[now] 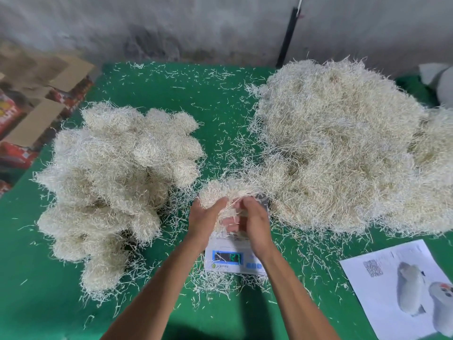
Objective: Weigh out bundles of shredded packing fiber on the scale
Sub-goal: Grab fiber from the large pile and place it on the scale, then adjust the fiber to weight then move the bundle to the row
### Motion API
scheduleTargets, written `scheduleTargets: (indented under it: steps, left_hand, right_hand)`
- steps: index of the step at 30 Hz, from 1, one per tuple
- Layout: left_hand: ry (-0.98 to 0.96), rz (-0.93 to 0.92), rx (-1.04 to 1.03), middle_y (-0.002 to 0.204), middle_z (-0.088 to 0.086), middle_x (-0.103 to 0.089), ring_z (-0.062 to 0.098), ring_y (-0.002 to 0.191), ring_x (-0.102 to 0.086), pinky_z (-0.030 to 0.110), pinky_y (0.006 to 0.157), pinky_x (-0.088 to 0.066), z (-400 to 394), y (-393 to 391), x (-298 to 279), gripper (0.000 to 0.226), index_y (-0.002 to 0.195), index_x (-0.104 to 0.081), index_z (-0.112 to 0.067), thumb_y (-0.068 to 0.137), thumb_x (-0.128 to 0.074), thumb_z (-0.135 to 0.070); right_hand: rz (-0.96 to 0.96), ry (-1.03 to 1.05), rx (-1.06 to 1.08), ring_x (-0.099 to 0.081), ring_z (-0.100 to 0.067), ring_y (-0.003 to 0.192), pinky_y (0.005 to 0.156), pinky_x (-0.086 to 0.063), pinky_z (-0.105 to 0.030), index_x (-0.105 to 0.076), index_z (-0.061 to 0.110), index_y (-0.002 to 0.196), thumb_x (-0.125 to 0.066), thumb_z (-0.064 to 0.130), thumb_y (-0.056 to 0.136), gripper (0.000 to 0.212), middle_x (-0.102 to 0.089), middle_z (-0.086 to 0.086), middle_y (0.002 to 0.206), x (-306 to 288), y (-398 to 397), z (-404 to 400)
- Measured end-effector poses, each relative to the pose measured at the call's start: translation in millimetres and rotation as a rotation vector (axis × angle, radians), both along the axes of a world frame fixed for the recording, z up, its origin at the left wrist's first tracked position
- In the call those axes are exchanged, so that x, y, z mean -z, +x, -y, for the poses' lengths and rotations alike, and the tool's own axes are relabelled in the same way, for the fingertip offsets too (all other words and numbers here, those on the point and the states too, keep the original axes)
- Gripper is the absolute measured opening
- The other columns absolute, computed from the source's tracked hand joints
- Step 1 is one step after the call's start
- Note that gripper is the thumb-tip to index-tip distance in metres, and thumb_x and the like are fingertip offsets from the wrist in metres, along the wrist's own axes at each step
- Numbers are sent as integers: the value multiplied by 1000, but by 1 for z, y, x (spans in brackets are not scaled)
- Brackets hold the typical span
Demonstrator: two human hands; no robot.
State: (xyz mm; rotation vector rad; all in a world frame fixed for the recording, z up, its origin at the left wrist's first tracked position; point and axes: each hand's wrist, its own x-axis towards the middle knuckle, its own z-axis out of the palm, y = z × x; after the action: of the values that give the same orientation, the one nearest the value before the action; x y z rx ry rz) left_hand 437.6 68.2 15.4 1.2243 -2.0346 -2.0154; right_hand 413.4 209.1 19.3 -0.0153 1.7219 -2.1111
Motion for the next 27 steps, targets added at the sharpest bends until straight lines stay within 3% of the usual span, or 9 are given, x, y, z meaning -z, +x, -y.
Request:
scheduleTargets:
  steps: [2, 4, 7, 9, 13, 15, 17, 20, 27]
  left_hand:
    - [-55, -19, -10, 159, 15, -28, 21, 128, -43, 37, 105, -32, 6, -1, 0, 118, 156, -17, -14, 69, -84, -57]
    - [-79, 16, 28, 161, 17, -25, 30, 138, -40, 44, 109, -33, 7, -1, -1, 128, 156, -15, -13, 62, -84, -64]
    - [-59, 9, 59, 161, 16, -25, 32, 141, -36, 44, 110, -31, 10, 1, -6, 144, 157, -13, -14, 48, -84, -74]
    - [-34, -24, 49, 162, 14, -23, 31, 141, -35, 41, 110, -29, 12, 1, -12, 150, 157, -14, -17, 40, -85, -77]
    - [6, -43, 73, 163, 13, -20, 30, 142, -33, 39, 106, -29, 12, -9, -20, 145, 158, -9, -22, 46, -88, -70]
    - [28, -40, 45, 162, 16, -20, 31, 142, -33, 38, 105, -29, 14, -12, -23, 140, 158, -7, -17, 53, -91, -58]
    - [39, -41, 17, 162, 15, -20, 32, 142, -33, 43, 111, -30, 14, -15, -25, 136, 158, -8, -16, 58, -92, -51]
    - [64, -56, 51, 160, 15, -25, 29, 130, -47, 40, 105, -40, 9, -18, -30, 125, 158, -10, -19, 66, -90, -43]
    - [97, -63, -18, 162, 15, -21, 33, 142, -33, 46, 113, -30, 14, -22, -30, 121, 159, -6, -17, 71, -88, -39]
  right_hand:
    - [-101, 74, 70, -59, -23, 58, 51, -50, -31, -58, 15, 101, -52, 53, 105, 39, -66, -3, 78, -8, -7, -2]
    - [-149, 180, 1, -51, -19, 50, 51, -49, -31, -52, 25, 100, -58, 65, 97, 41, -59, 2, 63, -14, -14, -1]
    - [-225, 337, -76, -48, -19, 38, 47, -45, -28, -57, 17, 76, -61, 62, 96, 50, -50, -1, 45, -17, -29, -11]
    - [-196, 332, 24, -41, -18, 38, 46, -37, -29, -61, 7, 79, -63, 54, 98, 50, -47, 1, 44, -15, -37, -13]
    - [-169, 338, 145, -30, -11, 35, 40, -29, -22, -50, 24, 73, -59, 45, 103, 37, -40, 8, 41, -10, -35, -1]
    - [-193, 377, 152, -28, -12, 36, 41, -33, -23, -56, 15, 69, -62, 48, 100, 46, -39, 7, 40, -10, -39, -3]
    - [-185, 362, 205, -28, -14, 37, 42, -31, -25, -65, 9, 82, -64, 54, 97, 48, -38, 6, 42, -11, -47, -2]
    - [-149, 310, 183, -32, -12, 37, 40, -31, -24, -64, 26, 111, -60, 58, 94, 37, -39, 6, 43, -17, -47, 2]
    - [-230, 330, 160, -29, -11, 35, 40, -32, -20, -68, 19, 82, -65, 44, 99, 31, -43, 4, 44, -27, -52, 3]
